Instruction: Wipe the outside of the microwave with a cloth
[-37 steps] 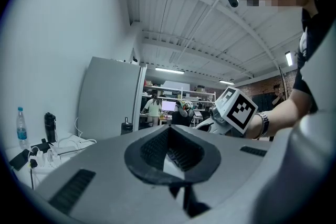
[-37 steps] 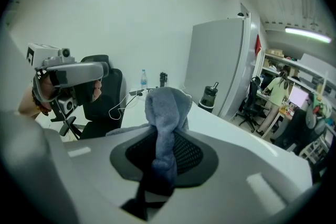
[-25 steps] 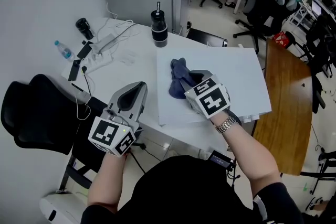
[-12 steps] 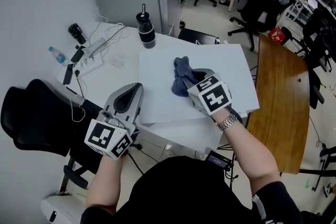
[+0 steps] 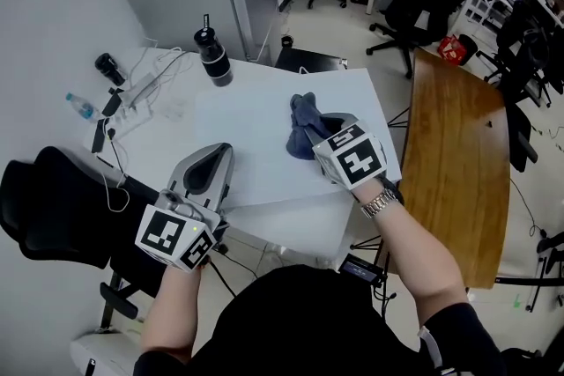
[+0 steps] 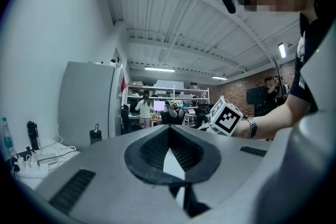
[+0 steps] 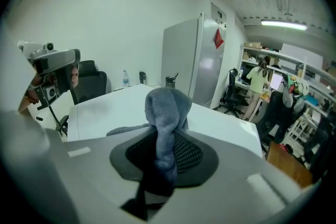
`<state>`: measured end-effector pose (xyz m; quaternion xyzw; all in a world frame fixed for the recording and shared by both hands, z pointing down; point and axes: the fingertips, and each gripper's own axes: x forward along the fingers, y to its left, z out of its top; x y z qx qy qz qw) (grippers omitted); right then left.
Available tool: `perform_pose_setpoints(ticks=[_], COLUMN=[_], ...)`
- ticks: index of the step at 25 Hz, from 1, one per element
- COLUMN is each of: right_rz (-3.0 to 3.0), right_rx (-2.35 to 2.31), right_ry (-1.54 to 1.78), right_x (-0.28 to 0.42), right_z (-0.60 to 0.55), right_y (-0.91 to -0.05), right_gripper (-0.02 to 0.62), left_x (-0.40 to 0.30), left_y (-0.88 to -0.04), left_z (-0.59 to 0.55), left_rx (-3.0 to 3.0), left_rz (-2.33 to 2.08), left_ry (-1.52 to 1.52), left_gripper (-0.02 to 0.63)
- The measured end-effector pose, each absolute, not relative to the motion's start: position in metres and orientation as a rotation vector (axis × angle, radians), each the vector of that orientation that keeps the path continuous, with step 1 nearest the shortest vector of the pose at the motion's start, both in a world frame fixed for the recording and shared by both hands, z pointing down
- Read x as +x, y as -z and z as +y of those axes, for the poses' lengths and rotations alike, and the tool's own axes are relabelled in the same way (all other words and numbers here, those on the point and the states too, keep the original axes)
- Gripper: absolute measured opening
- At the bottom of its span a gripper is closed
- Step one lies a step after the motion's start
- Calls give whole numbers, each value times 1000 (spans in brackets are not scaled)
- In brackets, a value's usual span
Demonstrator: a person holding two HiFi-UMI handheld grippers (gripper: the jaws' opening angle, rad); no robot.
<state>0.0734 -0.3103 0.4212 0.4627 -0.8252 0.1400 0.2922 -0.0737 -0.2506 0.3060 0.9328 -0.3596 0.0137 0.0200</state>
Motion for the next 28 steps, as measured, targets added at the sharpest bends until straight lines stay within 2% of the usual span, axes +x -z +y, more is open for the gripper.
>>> perform_pose_setpoints(ticks=[16, 28], right_rz=[-2198, -2196], right_rx=[1332, 1413], right_ry=[-422, -435], right_x=[188, 250], right_z=[-300, -296], right_y=[-420, -420], right_gripper=[80, 80], left_x=[23, 60], left_y=[-304, -310], left_z=[-235, -227], left_rx=[2917, 2912], left_rz=[-1073, -1073], left_ry=[-113, -149], left_gripper=[3, 4])
